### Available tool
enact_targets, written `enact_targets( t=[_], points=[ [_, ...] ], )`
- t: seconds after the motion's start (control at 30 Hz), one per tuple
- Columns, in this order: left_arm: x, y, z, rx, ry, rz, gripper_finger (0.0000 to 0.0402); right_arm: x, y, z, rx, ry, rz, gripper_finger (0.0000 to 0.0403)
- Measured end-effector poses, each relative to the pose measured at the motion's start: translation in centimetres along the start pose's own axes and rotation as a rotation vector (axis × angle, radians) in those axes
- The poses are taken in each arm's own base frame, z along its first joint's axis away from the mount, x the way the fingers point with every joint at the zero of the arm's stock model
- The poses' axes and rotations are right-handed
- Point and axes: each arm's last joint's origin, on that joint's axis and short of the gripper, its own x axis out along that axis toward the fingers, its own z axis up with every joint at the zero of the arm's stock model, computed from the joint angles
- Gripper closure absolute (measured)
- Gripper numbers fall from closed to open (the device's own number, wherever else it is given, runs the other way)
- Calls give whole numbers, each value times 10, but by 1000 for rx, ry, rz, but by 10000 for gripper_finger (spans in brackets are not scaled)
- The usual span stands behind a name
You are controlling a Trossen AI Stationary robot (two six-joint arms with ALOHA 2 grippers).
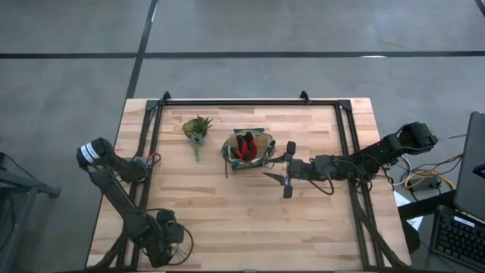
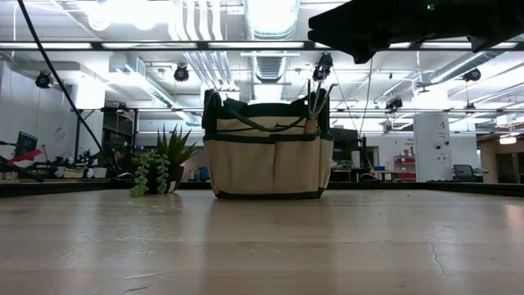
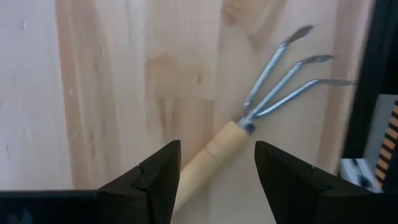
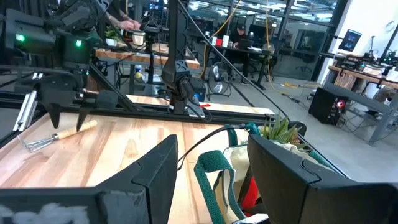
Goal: Pick & Place Garden tools in Gardening bag
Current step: Put the brown hand rake into the white gardening bag
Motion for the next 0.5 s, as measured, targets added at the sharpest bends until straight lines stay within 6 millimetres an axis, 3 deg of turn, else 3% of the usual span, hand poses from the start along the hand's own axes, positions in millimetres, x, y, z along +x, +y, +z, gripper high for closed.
enact_targets(
  t=[0.23, 0.5],
  points=[
    [-1, -3, -2, -1, 17, -17, 201, 0, 0, 0, 0, 0, 0, 213],
    [20, -2, -6, 1, 112, 5, 231, 0, 0, -1, -3, 7, 1, 213]
  ],
)
